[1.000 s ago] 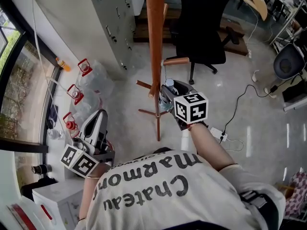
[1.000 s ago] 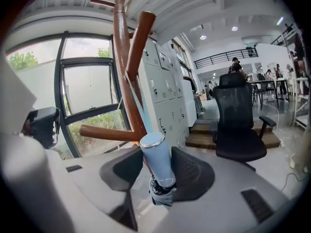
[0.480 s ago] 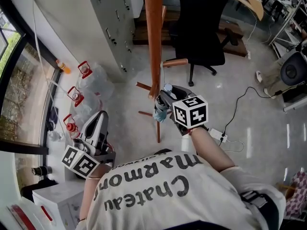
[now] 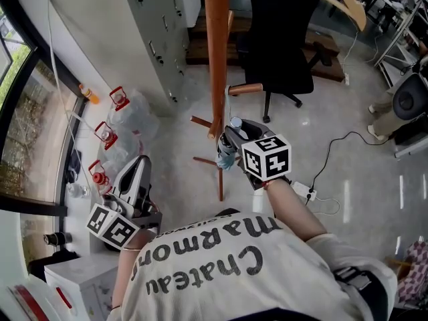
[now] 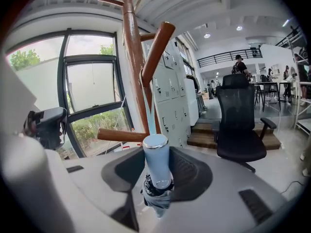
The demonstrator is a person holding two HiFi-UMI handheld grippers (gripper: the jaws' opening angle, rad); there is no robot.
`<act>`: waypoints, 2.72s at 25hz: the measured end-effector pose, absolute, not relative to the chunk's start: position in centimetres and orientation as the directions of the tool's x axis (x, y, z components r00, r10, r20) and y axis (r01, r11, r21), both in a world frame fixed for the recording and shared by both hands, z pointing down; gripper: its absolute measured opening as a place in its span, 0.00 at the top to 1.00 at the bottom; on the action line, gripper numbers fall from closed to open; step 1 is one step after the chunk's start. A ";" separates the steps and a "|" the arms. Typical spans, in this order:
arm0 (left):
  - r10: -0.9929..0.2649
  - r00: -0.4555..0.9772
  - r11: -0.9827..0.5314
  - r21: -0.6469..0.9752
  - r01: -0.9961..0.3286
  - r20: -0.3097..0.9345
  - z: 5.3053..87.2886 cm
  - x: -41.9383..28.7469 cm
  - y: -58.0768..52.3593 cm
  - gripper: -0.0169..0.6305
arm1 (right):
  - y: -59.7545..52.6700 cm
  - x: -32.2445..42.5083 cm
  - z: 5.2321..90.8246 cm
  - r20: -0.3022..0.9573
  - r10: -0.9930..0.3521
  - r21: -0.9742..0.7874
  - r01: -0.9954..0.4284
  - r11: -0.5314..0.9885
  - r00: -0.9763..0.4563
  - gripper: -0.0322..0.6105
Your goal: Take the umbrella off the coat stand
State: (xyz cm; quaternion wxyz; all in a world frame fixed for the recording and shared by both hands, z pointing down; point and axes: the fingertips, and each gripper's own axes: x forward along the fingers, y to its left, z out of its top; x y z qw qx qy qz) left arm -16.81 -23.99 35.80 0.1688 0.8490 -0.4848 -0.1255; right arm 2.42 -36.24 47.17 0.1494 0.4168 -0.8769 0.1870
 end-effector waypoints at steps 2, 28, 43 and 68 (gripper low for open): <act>-0.867 0.496 -0.471 0.409 -0.781 -0.051 35.9 -16.8 -23.9 0.94 | -36.3 2.6 46.8 0.407 -0.680 -0.214 -0.788 0.578 -0.610 0.69; -0.857 0.511 -0.491 0.412 -0.767 -0.070 35.5 -16.3 -24.1 0.94 | -35.8 3.2 42.3 0.317 -0.719 -0.197 -0.784 0.588 -0.619 0.69; -0.860 0.504 -0.487 0.427 -0.762 -0.081 35.5 -17.0 -23.7 0.94 | -35.1 2.6 38.5 0.245 -0.729 -0.162 -0.768 0.619 -0.639 0.69; -0.864 0.496 -0.480 0.446 -0.755 -0.089 35.9 -17.6 -22.9 0.94 | -34.5 5.0 34.7 0.136 -0.803 -0.142 -0.813 0.564 -0.581 0.70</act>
